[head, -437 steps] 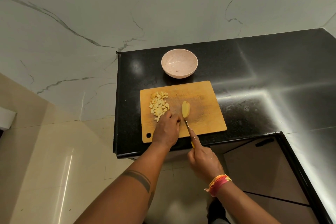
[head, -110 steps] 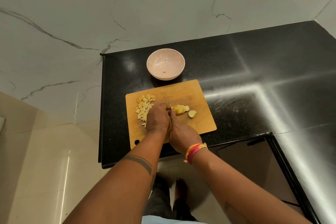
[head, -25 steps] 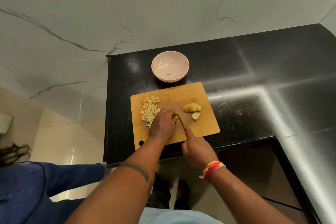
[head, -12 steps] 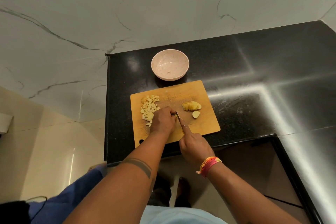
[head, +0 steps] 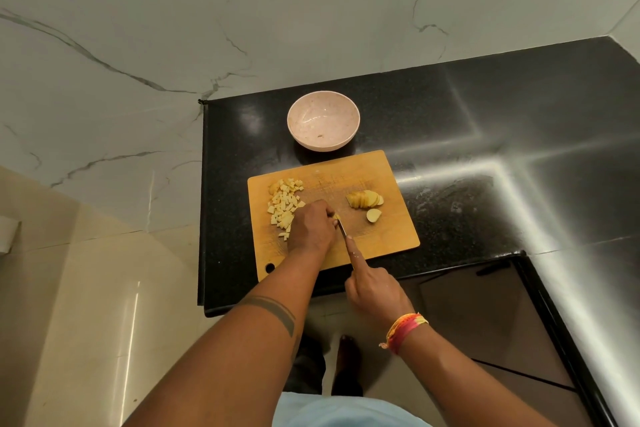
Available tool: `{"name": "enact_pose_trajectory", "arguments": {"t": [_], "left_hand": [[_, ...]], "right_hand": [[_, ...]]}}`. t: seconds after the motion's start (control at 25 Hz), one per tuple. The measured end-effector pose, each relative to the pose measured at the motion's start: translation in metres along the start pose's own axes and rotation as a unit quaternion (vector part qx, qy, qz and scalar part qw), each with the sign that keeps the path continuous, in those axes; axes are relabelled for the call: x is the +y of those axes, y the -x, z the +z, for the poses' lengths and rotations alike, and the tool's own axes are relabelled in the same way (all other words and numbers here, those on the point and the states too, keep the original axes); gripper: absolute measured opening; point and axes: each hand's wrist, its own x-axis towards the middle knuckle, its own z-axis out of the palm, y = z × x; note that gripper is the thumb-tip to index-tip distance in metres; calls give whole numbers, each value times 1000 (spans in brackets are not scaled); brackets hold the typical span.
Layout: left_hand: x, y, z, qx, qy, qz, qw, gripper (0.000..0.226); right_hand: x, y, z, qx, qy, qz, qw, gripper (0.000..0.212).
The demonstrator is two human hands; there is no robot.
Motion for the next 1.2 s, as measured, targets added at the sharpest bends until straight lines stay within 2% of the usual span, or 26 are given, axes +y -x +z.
{"name": "enact_pose_trajectory", "arguments": {"t": [0.24, 0.56, 0.76, 0.88, 1.2], "left_hand": [[1, 2, 1, -5, -2, 11, 1000, 16], [4, 10, 8, -10, -42, 58, 997, 30], [1, 4, 3, -22, -80, 131, 988, 20], [-1, 1, -5, -39, -97, 162, 981, 23], [-7, 8, 3, -2, -55, 108, 993, 24]], "right_hand": [[-2, 9, -5, -1, -16, 10, 1000, 80], [11, 16, -24, 37, -45, 44, 997, 75], [6, 7, -23, 34, -50, 31, 998, 74], [0, 3, -21, 40, -61, 28, 997, 74], [-9, 6, -4, 30, -67, 26, 997, 76]]}}
